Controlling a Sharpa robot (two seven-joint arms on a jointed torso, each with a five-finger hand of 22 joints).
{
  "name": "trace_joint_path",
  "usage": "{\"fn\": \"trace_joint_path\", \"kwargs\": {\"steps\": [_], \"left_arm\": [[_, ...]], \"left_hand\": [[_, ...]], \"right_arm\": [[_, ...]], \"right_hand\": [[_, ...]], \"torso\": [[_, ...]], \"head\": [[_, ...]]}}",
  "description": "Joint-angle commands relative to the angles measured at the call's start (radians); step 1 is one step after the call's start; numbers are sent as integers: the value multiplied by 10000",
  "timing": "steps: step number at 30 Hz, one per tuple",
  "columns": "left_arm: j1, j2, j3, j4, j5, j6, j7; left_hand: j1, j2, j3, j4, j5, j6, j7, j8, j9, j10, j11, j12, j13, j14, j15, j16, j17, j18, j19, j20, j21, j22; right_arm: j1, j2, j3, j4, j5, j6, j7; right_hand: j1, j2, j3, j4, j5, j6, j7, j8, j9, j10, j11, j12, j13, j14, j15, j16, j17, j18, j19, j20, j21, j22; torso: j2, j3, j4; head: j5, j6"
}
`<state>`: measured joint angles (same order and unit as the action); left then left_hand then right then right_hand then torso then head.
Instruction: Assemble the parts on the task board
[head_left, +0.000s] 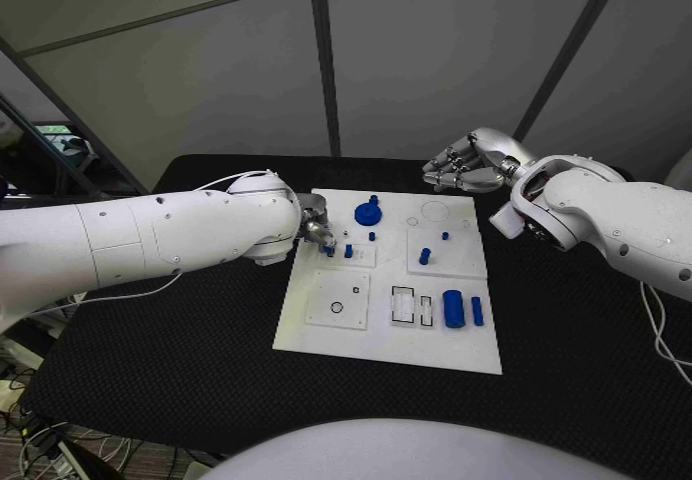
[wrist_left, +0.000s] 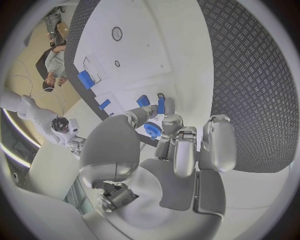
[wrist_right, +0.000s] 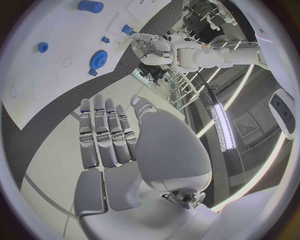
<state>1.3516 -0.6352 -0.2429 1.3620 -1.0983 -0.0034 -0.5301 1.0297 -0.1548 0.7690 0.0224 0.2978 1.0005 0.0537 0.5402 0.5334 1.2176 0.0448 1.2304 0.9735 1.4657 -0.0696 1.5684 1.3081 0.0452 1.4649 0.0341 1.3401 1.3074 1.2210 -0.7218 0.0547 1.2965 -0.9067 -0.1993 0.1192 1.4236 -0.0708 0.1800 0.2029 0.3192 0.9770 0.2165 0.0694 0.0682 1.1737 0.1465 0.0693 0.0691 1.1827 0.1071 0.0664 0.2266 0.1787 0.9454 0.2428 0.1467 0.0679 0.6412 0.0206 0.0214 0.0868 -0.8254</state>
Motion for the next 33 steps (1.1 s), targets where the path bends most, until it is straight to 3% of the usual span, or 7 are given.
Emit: {"fn": "trace_joint_path", "kwargs": {"steps": [1, 33], "left_arm": [[8, 52, 7, -27, 17, 255, -106], [-89, 147, 8, -88, -22, -55, -156]], "left_hand": [[81, 52, 1098, -1141, 59, -56, -4, 69, 13, 737, -664, 23, -5, 1051, -75, 24, 2627, -45, 602, -57, 6, 2097], [-13, 101, 994, -1068, 94, -83, -13, 125, 27, 767, -666, 56, 46, 1051, -82, 24, 2627, -68, 631, -59, 151, 2129]], "right_arm": [[19, 14, 5, 10, -9, 54, 70], [18, -3, 5, 13, -9, 55, 76]], "right_hand": [[-25, 91, 25, 41, 46, -66, -25, 32, 13, -63, 0, 48, -4, -65, -28, -8, -13, 58, 71, -18, -57, -1], [-25, 91, 25, 41, 46, -66, -25, 32, 13, -63, 0, 48, -4, -65, -28, -8, -13, 58, 71, -18, -57, -1]], "torso": [[-1, 2, -4], [-6, 2, -4]], "head": [[4, -11], [-13, -53]]}}
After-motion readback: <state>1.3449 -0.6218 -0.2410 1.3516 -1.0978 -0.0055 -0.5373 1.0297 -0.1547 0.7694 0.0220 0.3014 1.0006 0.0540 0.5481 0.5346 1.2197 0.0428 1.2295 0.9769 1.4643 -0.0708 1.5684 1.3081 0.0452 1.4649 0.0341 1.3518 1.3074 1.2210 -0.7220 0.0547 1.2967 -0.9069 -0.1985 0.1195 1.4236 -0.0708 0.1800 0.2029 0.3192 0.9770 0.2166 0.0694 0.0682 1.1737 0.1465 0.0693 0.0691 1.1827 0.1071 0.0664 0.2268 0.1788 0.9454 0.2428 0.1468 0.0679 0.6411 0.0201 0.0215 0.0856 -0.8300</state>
